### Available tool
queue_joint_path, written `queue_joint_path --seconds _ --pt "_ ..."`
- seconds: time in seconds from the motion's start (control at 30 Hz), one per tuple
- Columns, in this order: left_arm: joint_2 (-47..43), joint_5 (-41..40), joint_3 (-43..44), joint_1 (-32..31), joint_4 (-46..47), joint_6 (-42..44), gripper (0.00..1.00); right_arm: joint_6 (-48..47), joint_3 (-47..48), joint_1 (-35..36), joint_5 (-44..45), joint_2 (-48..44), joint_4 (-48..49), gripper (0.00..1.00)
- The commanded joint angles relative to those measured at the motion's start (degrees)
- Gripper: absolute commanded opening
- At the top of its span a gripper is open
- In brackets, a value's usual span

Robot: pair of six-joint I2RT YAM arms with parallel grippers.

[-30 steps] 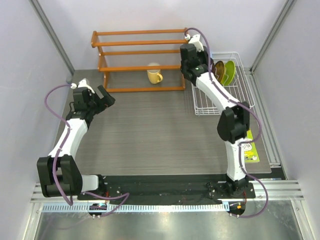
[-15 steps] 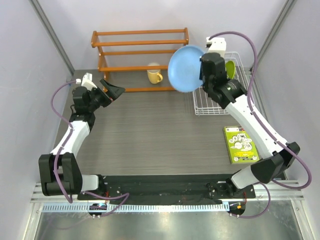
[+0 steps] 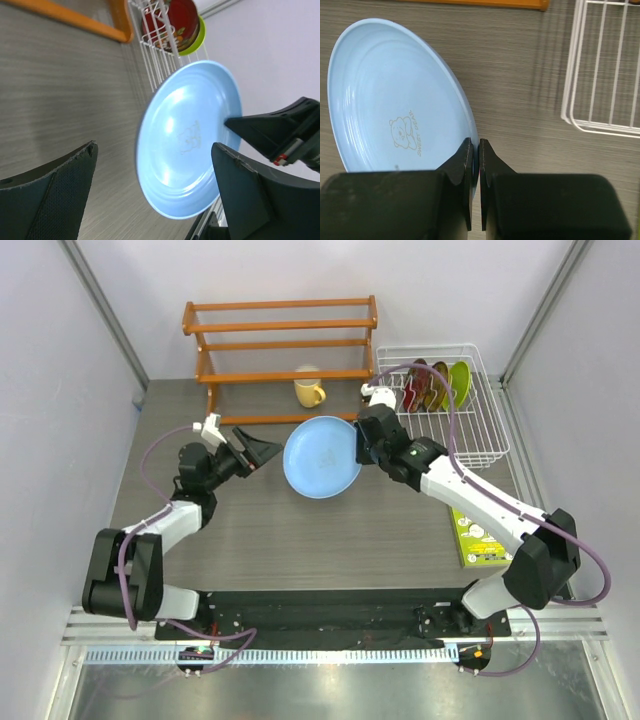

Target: Unload the plates from the dish rack

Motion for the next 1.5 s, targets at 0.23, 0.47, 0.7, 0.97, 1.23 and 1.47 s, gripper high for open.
queue_joint_path --seconds 0.23,0.47,0.7,0.97,1.23,1.47 --pt "4.16 -0.23 -2.53 -1.87 13.34 -3.20 0.83 6.49 -1.59 1.34 -8.31 1.34 10.81 0.01" --pt "6.88 0.12 -3.32 -1.96 14.22 -3.56 0.36 7.99 -2.91 1.25 -10.68 0.90 13.53 0.01" --pt "6.97 -1.37 -4.82 -1.96 11.16 -1.54 0.00 7.38 -3.00 1.34 -8.85 0.81 13.45 0.21" --pt "-1.89 -14.28 -1.39 -1.96 -17.89 11.55 0.00 3.25 -3.61 0.72 1.96 -0.77 9.06 0.61" --pt "-4.54 -23.86 1.34 -1.96 -31.47 18.67 0.00 1.14 -5.46 -0.86 5.84 -1.30 7.47 0.64" --pt "-1.12 -30.81 3.62 -1.96 -41.49 22.46 0.00 -0.09 -5.81 -3.05 8.65 -1.48 6.59 0.72"
